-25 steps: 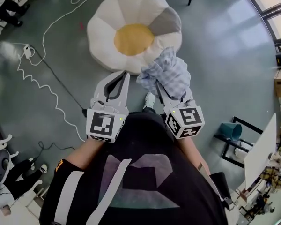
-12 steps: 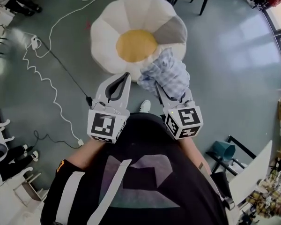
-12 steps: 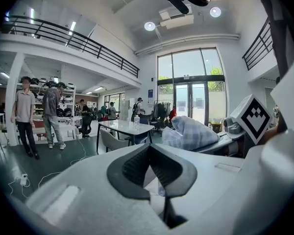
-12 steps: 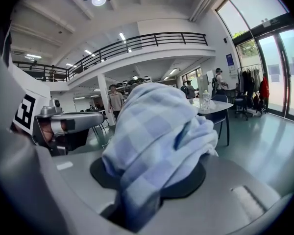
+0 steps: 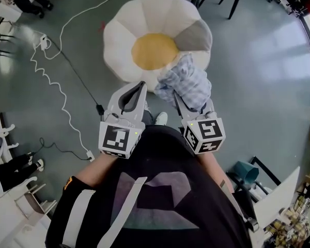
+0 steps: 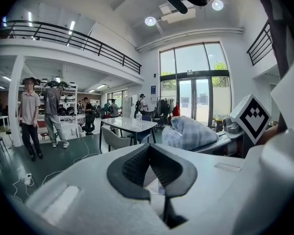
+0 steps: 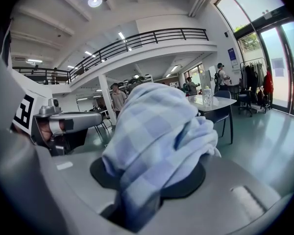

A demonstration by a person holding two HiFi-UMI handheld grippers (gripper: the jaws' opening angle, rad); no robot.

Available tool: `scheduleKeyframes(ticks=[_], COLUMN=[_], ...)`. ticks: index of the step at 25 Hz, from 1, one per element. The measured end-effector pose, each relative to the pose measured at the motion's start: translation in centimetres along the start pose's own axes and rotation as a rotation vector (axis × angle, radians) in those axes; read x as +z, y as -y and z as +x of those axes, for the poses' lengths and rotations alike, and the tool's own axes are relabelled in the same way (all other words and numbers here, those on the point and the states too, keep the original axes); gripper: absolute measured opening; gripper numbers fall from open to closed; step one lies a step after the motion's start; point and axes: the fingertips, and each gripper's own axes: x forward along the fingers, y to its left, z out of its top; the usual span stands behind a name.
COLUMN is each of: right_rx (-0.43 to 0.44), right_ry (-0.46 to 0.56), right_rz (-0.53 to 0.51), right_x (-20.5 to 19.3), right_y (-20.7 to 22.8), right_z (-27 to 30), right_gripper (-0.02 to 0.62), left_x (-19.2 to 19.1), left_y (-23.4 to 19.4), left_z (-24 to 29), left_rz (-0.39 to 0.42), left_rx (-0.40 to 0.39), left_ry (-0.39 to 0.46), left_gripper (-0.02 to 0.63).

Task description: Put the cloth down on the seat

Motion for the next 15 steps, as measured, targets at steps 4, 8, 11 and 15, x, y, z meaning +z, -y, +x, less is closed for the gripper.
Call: scheduleKeyframes(ticks=[4,8,11,15], right_rx=[-0.015,-0.032,-0.044,-0.064], right_ry=[-0.007,-0.017,-0.013,-0.033], right_rz=[0.004,0.008,0.011,0.022], right_x=[0.5,0.9,1.7,2.2], right_y=[1.0,1.5,2.3,3.3], right_z=[1.6,2.6,3.7,5.3], right_gripper=[0.176,0.177,0.176,0.176], left_x=[-0.1,0.3,0.7,0.2], left_y=[-1.1,-1.8,-2.1,-3.2], left_z=[1.8,3.7,5.6,7.3], left_rz=[-0.006,-0.01,0.0,-0.008], left_rx=[-0.014,-0.042,-0.069,-0.085], left_ry=[-0.006,-0.006,-0.006,-0.027], left_gripper=[-0.002,-0.002,-0.002,-0.001])
